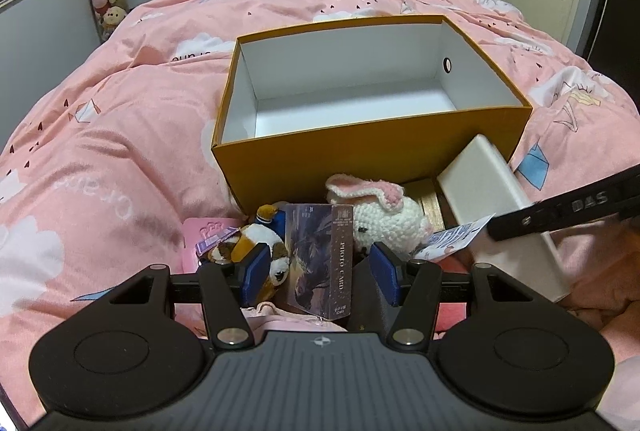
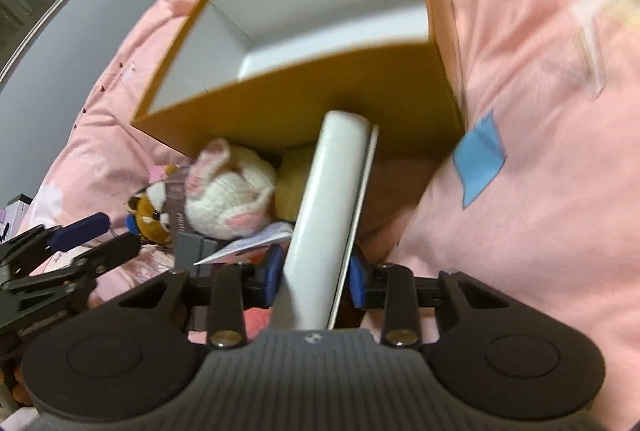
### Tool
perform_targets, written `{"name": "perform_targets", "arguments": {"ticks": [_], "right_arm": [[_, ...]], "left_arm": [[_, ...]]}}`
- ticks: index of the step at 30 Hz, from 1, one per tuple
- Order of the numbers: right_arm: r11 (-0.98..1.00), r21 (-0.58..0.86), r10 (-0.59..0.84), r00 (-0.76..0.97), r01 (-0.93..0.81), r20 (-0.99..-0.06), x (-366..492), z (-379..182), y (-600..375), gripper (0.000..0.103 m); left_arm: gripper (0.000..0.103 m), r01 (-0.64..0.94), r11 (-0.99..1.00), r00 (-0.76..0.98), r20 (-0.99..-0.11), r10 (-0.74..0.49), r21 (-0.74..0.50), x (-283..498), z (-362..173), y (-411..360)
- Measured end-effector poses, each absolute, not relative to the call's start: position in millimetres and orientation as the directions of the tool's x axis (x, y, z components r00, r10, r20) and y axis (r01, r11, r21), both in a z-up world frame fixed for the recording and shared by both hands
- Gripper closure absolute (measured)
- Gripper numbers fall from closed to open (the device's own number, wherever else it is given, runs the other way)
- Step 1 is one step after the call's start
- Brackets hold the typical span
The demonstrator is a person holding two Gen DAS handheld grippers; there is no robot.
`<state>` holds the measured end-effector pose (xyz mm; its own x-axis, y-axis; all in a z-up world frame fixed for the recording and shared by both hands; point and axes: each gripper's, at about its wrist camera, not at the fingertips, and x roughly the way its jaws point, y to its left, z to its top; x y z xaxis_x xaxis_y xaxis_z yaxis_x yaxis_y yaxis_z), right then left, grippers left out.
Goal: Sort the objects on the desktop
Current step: 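Grasp the white rectangular box with the right tool and lift it, then grasp small gold box with left tool while right tool holds white box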
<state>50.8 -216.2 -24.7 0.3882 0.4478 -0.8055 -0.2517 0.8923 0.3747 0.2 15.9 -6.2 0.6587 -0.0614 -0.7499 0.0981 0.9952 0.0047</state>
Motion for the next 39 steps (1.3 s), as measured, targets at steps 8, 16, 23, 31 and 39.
{"name": "perform_targets", "arguments": {"ticks": [8,16,23,31,39], "right_arm": [[0.896,0.345,0.441,0.464,-0.28,-0.768,35.6,14.6,-235.0,0.07],[0.88,0.303,0.461,0.504,-0.366,-0.73,37.4,52.1,-232.2,0.072],[0.875,0.272,0.467,0.55,-0.402,-0.692,39.7,78.4,-234.9,0.072],[0.939,0.215,0.341,0.667,-0.267,-0.663,38.5,94.1,-284.7,0.072],[0.963,0.248,0.254,0.654,-0.104,-0.713,54.0,60.9,-336.9,0.072]], "left_arm": [[0.038,0.117,0.993,0.666,-0.741,-0.088,-0.013,0.9,2.3,12.9],[0.038,0.128,0.992,0.674,-0.734,-0.088,-0.002,7.9,15.8,9.9],[0.041,0.166,0.982,0.667,-0.725,-0.175,-0.084,20.3,30.8,12.1],[0.043,0.263,0.956,0.598,-0.754,-0.27,-0.134,42.7,20.1,-14.9],[0.043,0.293,0.949,0.502,-0.827,-0.255,-0.115,86.6,-12.2,-50.3]]}}
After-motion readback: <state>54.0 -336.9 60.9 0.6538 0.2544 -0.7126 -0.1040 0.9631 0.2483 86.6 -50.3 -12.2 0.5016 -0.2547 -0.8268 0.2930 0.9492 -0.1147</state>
